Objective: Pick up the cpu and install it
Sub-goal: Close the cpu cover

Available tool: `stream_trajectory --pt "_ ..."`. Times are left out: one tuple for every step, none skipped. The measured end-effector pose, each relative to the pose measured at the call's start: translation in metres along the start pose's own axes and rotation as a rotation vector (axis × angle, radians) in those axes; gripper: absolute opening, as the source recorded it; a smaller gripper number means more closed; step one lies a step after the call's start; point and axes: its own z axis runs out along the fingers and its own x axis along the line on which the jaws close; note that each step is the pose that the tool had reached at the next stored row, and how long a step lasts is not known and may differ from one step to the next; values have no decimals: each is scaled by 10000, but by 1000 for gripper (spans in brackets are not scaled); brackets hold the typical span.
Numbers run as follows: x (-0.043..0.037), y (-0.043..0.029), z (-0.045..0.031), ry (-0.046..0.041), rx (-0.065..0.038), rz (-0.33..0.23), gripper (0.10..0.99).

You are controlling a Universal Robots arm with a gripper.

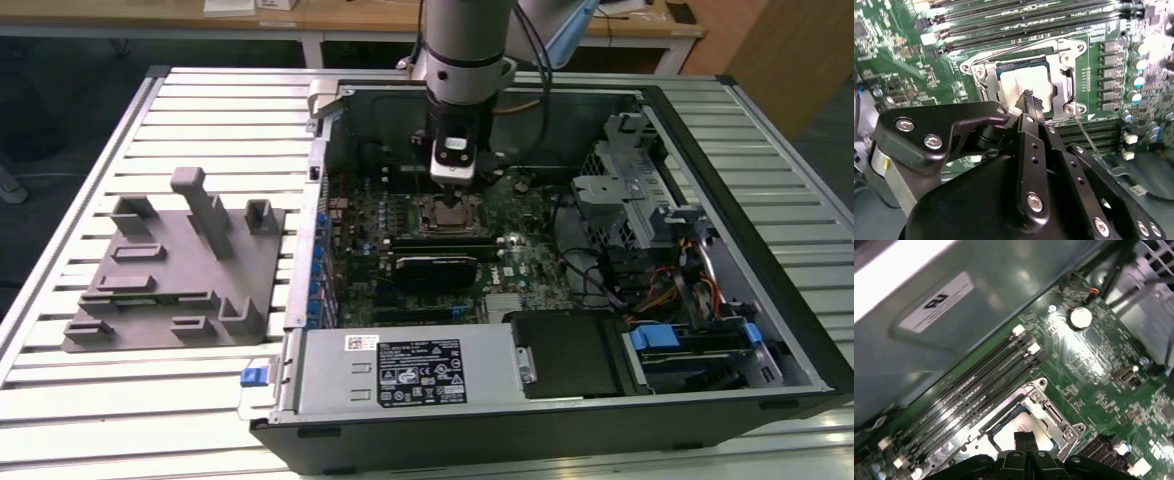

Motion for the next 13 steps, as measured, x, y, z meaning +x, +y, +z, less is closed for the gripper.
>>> stream_trajectory --pt "0 0 0 4 1 -170 106" --pt "0 0 0 8 1 -339 106" --pt "0 0 0 12 1 -508 106" --pt "0 0 0 15 1 -676 106" --pt "0 0 0 16 4 -833 106" --pt "0 -1 -1 16 10 -983 106" --pt "0 -1 -1 16 13 -1137 106" --pt "0 -1 -1 20 15 -1308 106" --pt "0 0 -1 24 14 -1471 106" --pt "0 0 0 29 11 -1641 106" --pt "0 0 1 35 7 -1816 106" --pt "0 0 0 42 3 -1996 106" --pt "0 0 0 48 0 -2174 106"
